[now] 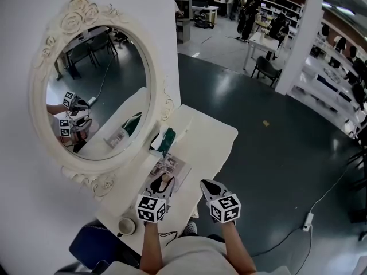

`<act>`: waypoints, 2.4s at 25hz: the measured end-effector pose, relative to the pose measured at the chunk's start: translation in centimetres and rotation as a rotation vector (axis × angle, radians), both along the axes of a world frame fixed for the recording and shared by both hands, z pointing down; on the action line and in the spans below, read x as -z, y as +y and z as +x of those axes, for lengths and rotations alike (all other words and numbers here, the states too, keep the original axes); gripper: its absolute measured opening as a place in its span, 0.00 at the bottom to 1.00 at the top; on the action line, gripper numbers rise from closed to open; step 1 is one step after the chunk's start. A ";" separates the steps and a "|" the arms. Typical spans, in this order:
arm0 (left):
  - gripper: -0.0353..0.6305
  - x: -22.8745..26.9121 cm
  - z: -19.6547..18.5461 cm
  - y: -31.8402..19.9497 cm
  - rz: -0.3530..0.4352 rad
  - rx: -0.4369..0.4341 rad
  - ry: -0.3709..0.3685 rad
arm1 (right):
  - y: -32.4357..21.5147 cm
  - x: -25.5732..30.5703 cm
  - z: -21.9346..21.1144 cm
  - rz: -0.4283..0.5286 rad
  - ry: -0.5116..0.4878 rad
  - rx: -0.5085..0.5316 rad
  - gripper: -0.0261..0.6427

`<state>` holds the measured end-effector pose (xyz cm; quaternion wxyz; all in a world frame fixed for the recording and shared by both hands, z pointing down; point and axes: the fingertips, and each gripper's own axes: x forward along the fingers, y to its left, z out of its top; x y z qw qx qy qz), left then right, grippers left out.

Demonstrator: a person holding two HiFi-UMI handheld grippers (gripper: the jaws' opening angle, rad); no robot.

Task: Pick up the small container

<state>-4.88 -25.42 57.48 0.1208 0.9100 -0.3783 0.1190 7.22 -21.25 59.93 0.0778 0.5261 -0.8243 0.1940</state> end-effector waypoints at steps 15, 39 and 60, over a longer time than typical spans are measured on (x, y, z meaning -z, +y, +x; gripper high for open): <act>0.29 -0.2 -0.1 0.1 -0.002 0.015 0.001 | -0.6 0.6 -0.8 0.015 -0.046 0.014 0.06; 0.29 -0.4 0.0 -0.2 -0.001 0.011 -0.007 | -0.9 -0.1 -0.8 0.002 -0.025 0.032 0.06; 0.29 0.2 -0.5 -0.5 0.007 0.021 0.020 | -0.7 -0.8 -0.9 -0.018 -0.032 0.027 0.06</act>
